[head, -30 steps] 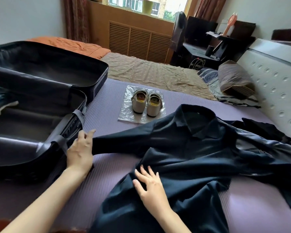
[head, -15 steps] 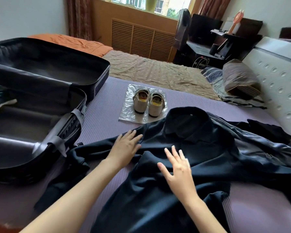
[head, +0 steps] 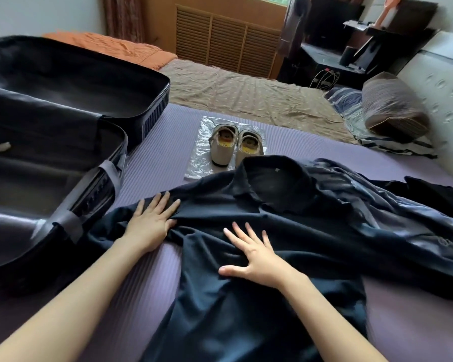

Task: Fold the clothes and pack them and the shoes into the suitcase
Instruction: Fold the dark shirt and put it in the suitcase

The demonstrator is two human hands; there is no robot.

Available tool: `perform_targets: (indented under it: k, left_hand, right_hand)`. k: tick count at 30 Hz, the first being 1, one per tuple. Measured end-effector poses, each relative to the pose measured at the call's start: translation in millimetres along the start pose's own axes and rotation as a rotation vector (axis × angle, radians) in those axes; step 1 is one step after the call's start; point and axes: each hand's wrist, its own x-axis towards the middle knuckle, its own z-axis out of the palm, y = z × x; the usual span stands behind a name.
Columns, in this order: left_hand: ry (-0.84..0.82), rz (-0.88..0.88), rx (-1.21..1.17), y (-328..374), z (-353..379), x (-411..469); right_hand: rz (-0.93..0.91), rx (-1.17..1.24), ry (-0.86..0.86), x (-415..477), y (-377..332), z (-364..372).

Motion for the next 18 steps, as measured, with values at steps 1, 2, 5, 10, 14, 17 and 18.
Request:
perform_targets:
  k: [1,2,5,10,14,17,18]
  left_hand:
    - [-0.006,-0.037,0.004,-6,-1,0]
    - [-0.015,-0.072,0.014,-10,-3,0]
    - [-0.088,-0.154,-0.023,-11,-10,1]
    - [-0.077,-0.212,-0.341,-2,-31,19]
    - [0.249,-0.127,-0.455,14,-39,40]
    - [0.265,-0.114,-0.505,27,-39,63]
    - [0.251,-0.115,-0.525,29,-39,72]
  right_hand:
    - [-0.018,0.005,-0.015,8,-2,-1]
    - [-0.028,0.006,-0.028,16,-5,-2]
    - [-0.038,0.004,-0.031,31,-12,-3]
    - [-0.147,0.08,0.206,15,-7,-11]
    - [-0.09,0.013,0.763,11,42,-48]
    - [0.234,-0.09,0.936,9,81,-85]
    - [0.332,-0.121,0.927,9,90,-94]
